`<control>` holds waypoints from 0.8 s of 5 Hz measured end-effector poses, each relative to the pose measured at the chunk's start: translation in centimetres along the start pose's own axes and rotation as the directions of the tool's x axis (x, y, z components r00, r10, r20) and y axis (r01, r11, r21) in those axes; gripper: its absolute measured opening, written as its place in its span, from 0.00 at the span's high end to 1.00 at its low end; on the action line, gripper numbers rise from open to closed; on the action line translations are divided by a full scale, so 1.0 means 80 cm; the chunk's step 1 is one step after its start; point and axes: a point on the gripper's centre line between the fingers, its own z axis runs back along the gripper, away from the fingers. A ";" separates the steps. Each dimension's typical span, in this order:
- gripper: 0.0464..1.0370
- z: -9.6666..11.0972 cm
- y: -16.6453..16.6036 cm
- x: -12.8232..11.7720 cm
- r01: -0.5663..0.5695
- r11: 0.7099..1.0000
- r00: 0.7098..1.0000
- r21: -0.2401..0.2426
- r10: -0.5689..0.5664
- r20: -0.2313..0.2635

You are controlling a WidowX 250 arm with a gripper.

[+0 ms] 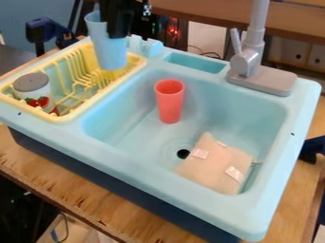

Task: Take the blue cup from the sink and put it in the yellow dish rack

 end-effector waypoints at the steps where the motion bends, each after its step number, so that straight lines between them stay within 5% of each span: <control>1: 0.96 -0.015 0.007 0.011 -0.004 1.000 0.999 0.008 0.004 -0.041; 2: 0.96 -0.035 0.014 0.018 0.008 1.000 0.995 0.015 -0.006 -0.101; 4: 0.96 -0.037 0.017 0.026 0.033 0.999 0.997 0.020 -0.031 -0.070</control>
